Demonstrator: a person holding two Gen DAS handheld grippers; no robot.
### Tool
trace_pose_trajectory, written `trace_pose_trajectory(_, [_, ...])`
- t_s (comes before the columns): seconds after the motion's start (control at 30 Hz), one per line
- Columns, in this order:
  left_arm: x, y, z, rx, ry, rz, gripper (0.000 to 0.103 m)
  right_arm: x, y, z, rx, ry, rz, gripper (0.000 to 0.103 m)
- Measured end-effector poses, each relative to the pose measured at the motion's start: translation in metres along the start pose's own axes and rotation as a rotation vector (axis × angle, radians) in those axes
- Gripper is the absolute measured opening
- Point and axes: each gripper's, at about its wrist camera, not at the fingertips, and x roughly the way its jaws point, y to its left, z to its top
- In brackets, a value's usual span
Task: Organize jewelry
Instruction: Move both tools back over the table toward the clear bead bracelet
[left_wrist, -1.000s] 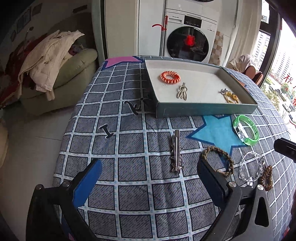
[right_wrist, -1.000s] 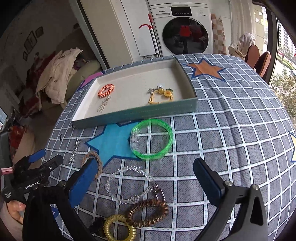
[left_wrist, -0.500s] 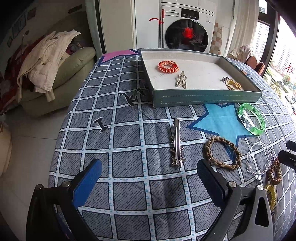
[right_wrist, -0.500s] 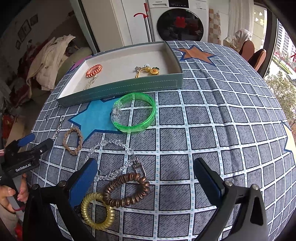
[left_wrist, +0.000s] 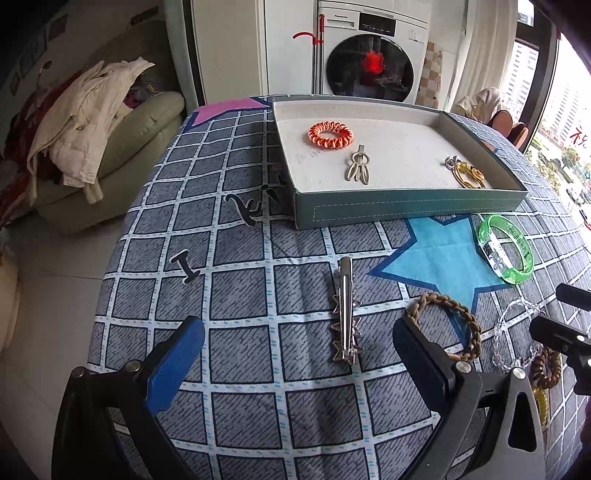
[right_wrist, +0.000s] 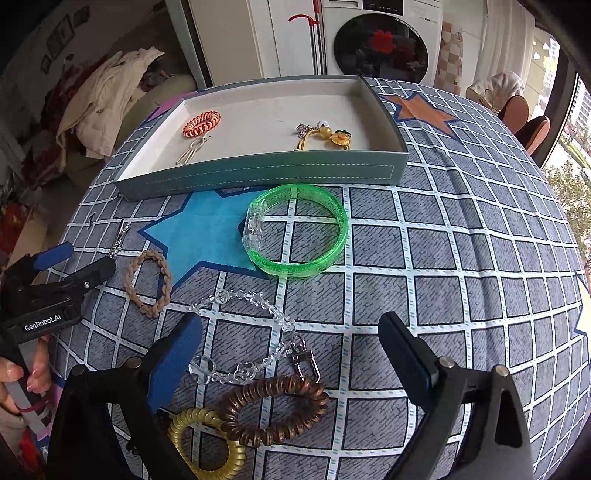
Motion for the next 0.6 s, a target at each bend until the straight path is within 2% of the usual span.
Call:
trace_pose_trajectory(0.13, [0.007,-0.006,0.0,0.016,0.022,-0.008,0.103,0.008,0.004,0.001,-0.017,0.03,-0.008,0.075])
trace_pose_trajectory(0.33, [0.009,-0.015,0.0,0.057,0.011,-0.024,0.103,0.009,0.017,-0.001,-0.101,0.026,-0.066,0.071])
trace_pose_trajectory(0.47, [0.01,-0.015,0.002,0.048,0.013,-0.064,0.1,0.008,0.018,-0.001,-0.112,0.028,-0.056,0.066])
trace_pose_trajectory(0.57, [0.008,-0.016,0.002,0.067,0.008,-0.074,0.094,0.006,0.019,-0.001,-0.118,0.027,-0.045,0.058])
trace_pose_trajectory(0.6, [0.007,-0.016,0.002,0.072,0.004,-0.077,0.091,0.006,0.02,-0.001,-0.119,0.026,-0.042,0.052])
